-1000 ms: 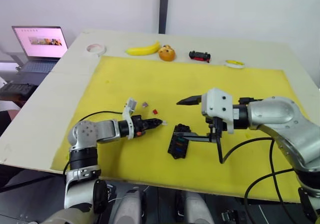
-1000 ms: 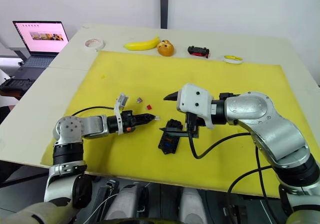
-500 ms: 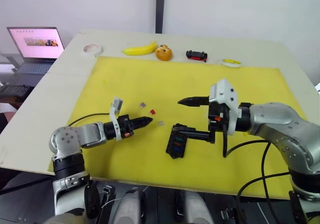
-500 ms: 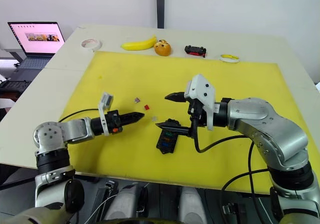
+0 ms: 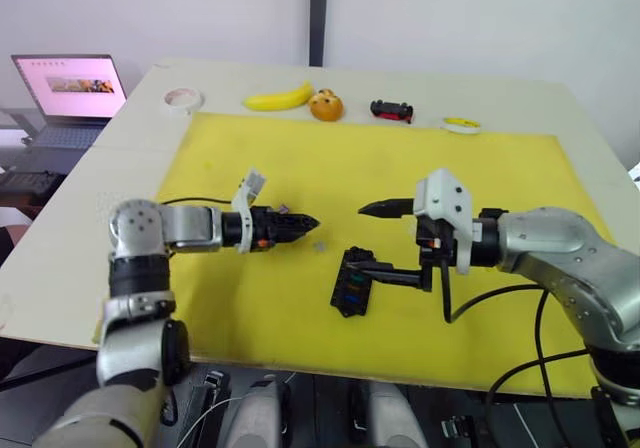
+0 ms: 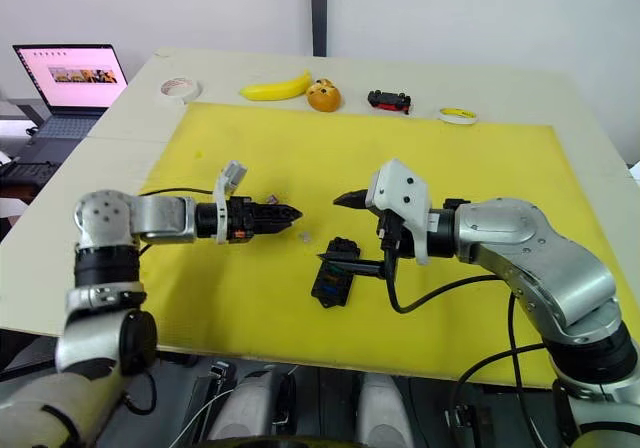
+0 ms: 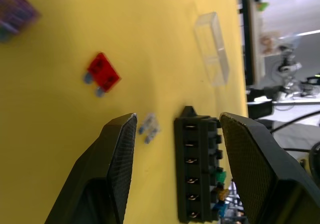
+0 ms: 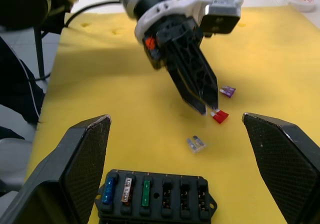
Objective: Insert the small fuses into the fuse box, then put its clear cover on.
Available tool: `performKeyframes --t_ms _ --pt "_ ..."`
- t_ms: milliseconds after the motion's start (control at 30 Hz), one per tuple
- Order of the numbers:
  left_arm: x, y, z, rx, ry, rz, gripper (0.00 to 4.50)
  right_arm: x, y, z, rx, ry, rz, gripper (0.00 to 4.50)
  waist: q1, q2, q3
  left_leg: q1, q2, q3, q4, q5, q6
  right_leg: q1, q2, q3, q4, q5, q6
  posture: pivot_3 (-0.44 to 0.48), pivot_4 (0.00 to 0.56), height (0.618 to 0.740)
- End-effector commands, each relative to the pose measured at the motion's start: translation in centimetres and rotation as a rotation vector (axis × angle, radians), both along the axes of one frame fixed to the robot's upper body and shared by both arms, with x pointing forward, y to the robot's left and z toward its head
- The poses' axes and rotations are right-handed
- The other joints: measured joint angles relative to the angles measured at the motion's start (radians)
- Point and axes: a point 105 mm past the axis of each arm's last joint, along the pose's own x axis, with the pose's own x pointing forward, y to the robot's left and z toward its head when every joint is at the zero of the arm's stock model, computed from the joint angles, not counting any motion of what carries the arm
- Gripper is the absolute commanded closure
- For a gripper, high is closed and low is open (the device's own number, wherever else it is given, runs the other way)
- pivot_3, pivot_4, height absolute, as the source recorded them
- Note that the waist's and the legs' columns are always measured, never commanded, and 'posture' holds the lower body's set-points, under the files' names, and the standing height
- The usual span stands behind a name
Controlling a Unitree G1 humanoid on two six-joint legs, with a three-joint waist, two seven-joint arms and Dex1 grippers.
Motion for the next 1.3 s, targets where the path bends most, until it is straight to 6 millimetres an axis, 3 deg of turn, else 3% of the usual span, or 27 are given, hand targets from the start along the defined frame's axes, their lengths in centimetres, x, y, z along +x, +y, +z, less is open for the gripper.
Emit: performKeyframes --t_ms 33,200,333,967,1300 --pt "-0.2 -0.9 1.3 -0.027 0.023 -0.055 1.72 -0.3 0.3 0.8 -0.005 -0.057 0.02 0.0 0.003 0.0 0.0 0.0 0.0 0.0 0.0 0.0 0.0 0.0 0.0 0.0 0.0 0.0 0.0 0.0 0.15 0.737" --pt "-0.2 -2.8 1.7 0.001 0.044 -0.099 1.72 -0.3 0.4 0.7 -0.009 -0.068 0.021 0.0 0.002 -0.001 0.0 -0.001 -0.001 0.0 0.0 0.0 -0.001 0.0 -0.001 0.0 0.0 0.0 0.0 0.0 0.15 0.737" --pt "-0.8 -3.7 -0.5 0.05 0.089 -0.105 1.72 -0.1 0.5 0.8 -0.016 -0.079 0.019 0.0 -0.001 0.0 0.0 0.0 -0.001 0.001 0.0 0.003 -0.005 0.0 -0.001 0.0 0.0 0.0 0.0 0.0 0.15 0.737" --pt "-1.3 -1.6 -1.3 0.03 0.065 -0.014 1.72 -0.7 0.4 0.5 -0.053 -0.083 0.033 0.0 0.001 -0.001 0.0 0.0 -0.001 0.001 0.0 0.004 -0.008 0.0 -0.001 0.0 0.0 0.0 0.0 0.0 0.15 0.737" --pt "-0.9 -3.2 -1.2 -0.031 0.071 0.007 1.72 -0.7 0.5 0.6 -0.058 -0.084 0.042 0.0 0.002 -0.001 0.0 0.0 -0.001 0.001 0.0 0.004 -0.008 0.0 -0.001 0.0 0.0 0.0 0.0 0.0 0.15 0.737"
